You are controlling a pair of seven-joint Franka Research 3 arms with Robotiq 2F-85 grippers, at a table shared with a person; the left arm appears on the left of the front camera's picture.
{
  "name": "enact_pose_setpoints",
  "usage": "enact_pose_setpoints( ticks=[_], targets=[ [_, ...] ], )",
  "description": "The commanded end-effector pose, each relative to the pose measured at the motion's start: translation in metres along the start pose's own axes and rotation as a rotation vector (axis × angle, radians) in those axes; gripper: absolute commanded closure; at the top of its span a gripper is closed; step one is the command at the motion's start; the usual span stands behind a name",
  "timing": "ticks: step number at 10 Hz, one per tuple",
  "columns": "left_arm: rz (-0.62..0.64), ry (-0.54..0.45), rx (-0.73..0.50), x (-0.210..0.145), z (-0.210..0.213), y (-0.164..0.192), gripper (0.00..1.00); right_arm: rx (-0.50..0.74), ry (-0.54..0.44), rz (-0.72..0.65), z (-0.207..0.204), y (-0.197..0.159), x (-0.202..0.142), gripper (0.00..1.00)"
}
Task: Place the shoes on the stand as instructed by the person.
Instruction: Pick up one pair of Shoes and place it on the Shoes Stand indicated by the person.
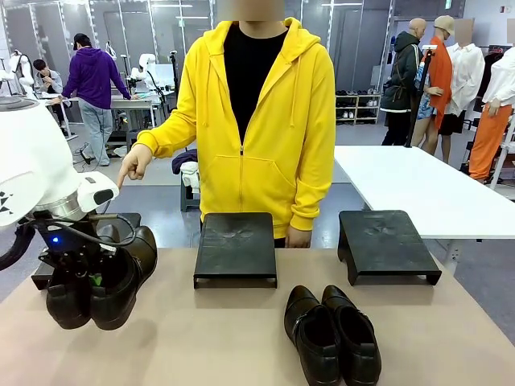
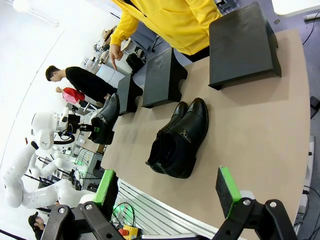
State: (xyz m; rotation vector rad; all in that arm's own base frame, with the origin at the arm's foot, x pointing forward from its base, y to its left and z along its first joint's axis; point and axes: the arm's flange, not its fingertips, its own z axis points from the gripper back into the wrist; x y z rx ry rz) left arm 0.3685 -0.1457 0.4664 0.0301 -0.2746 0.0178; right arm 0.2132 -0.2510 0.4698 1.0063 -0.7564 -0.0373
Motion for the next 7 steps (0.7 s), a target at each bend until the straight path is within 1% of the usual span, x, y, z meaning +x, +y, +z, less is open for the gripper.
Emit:
enact_pose_setpoints(
  ticks=[1,2,3,5,7],
  targets=[
    [0.006,-0.017,-0.008,0.003,0.008,-0.002,1.00,0.009,-0.005,0.008,0.000,0.001,0.000,0.00],
    [0.006,-0.017,-0.008,0.003,0.008,-0.002,1.00,0.009,-0.005,0.008,0.000,0.001,0.000,0.00],
    [-0.001,0.000,0.000,0.000,0.000,0.000,0.93,0.009,-0.005,0.008,0.000,0.001,0.000,0.00],
    [-0.021,-0.080,0.034,0.021,0.011,0.031,0.93,0.009,-0.005,0.008,0.000,0.001,0.000,0.00],
    [-0.051,-0.136,0.022,0.047,0.015,0.061,0.93,0.009,-0.005,0.008,0.000,0.001,0.000,0.00]
  ],
)
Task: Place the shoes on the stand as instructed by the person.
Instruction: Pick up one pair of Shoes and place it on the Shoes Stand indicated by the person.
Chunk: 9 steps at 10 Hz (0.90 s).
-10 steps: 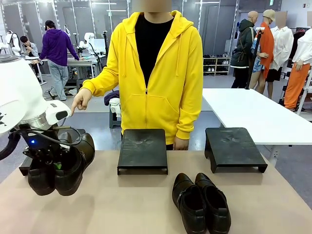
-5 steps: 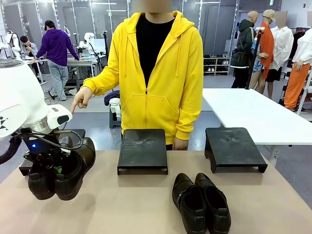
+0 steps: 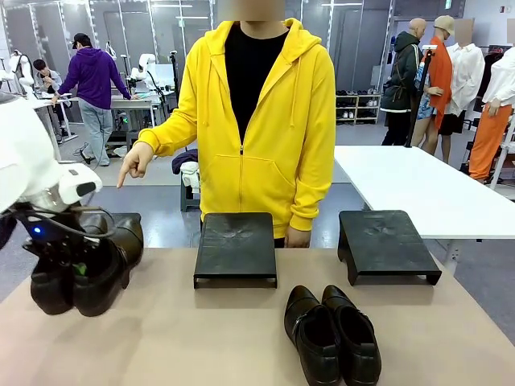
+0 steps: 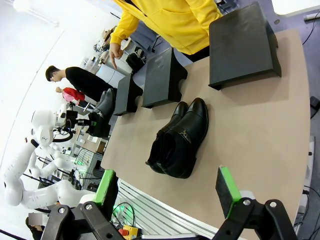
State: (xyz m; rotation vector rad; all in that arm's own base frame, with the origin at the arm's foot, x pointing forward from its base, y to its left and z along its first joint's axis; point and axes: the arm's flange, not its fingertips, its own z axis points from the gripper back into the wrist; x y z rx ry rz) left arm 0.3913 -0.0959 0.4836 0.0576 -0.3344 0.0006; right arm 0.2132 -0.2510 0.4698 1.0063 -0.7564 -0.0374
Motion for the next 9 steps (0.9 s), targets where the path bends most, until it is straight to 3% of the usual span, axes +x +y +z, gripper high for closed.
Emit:
enact_pose_setpoints(
  ticks=[1,5,9],
  targets=[
    [-0.043,-0.100,-0.008,0.032,0.005,0.027,0.93,0.009,-0.005,0.008,0.000,0.001,0.000,0.00],
    [-0.111,-0.175,-0.006,0.086,-0.024,0.068,0.93,0.009,-0.005,0.008,0.000,0.001,0.000,0.00],
    [-0.080,-0.217,0.025,0.126,-0.063,0.089,0.93,0.009,-0.005,0.008,0.000,0.001,0.000,0.00]
  ],
)
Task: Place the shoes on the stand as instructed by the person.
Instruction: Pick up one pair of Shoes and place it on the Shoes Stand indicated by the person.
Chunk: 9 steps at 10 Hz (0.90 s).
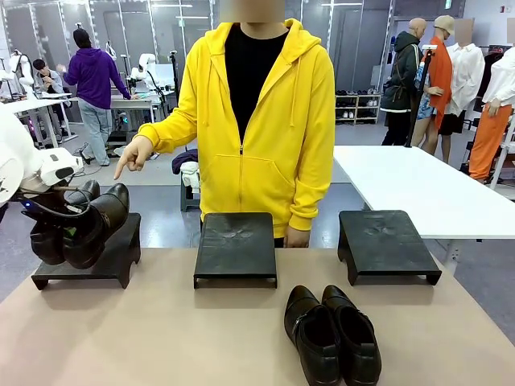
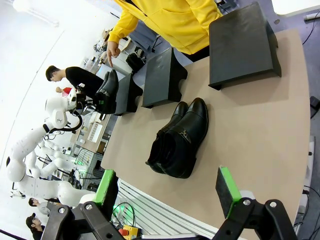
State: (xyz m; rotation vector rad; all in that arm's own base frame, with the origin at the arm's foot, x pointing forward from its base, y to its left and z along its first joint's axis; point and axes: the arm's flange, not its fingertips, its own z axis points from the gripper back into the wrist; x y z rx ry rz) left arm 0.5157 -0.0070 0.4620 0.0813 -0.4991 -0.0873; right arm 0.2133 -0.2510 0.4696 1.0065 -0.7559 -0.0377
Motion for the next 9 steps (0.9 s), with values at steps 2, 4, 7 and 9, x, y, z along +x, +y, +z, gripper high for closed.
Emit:
enact_pose_setpoints(
  ticks=[2,4,7,9],
  targets=[
    [0.022,-0.060,0.014,0.024,-0.015,0.008,0.93,0.009,-0.005,0.008,0.000,0.001,0.000,0.00],
    [0.035,-0.045,0.015,0.030,-0.030,0.004,0.93,0.009,-0.005,0.008,0.000,0.001,0.000,0.00],
    [0.058,-0.023,0.008,0.030,-0.045,0.004,0.93,0.009,-0.005,0.008,0.000,0.001,0.000,0.00],
    [0.057,0.001,-0.010,0.028,-0.053,-0.001,0.93,0.009,-0.005,0.008,0.000,0.001,0.000,0.00]
  ],
)
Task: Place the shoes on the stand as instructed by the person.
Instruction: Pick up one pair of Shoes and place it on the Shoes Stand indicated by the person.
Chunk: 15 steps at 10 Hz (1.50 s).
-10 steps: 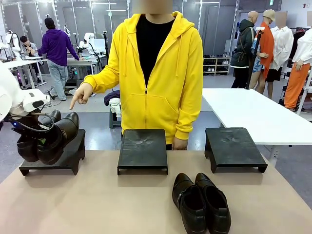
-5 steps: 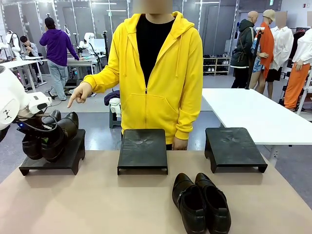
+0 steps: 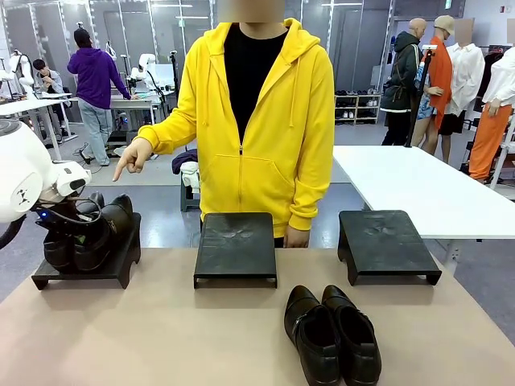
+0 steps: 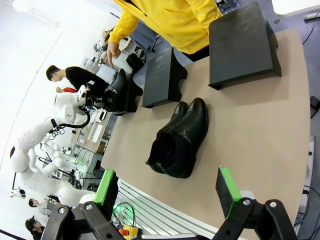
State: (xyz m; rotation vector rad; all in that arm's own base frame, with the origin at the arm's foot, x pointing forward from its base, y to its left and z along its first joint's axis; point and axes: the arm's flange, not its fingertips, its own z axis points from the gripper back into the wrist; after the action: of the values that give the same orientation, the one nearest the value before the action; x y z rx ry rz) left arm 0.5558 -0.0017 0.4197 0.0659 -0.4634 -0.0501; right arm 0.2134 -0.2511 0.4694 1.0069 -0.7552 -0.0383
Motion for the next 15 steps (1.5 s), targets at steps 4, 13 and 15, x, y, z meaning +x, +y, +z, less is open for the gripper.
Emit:
enact_pose_setpoints(
  ticks=[4,13,15],
  targets=[
    [0.037,-0.032,0.005,0.014,0.000,-0.002,0.40,0.009,-0.005,0.009,0.000,0.001,0.000,0.00],
    [0.023,-0.024,0.000,0.013,0.020,0.000,0.00,0.009,-0.005,0.009,0.000,0.001,0.000,0.00],
    [0.023,-0.024,0.000,0.013,0.020,0.000,0.00,0.009,-0.005,0.009,0.000,0.001,0.000,0.00]
  ],
)
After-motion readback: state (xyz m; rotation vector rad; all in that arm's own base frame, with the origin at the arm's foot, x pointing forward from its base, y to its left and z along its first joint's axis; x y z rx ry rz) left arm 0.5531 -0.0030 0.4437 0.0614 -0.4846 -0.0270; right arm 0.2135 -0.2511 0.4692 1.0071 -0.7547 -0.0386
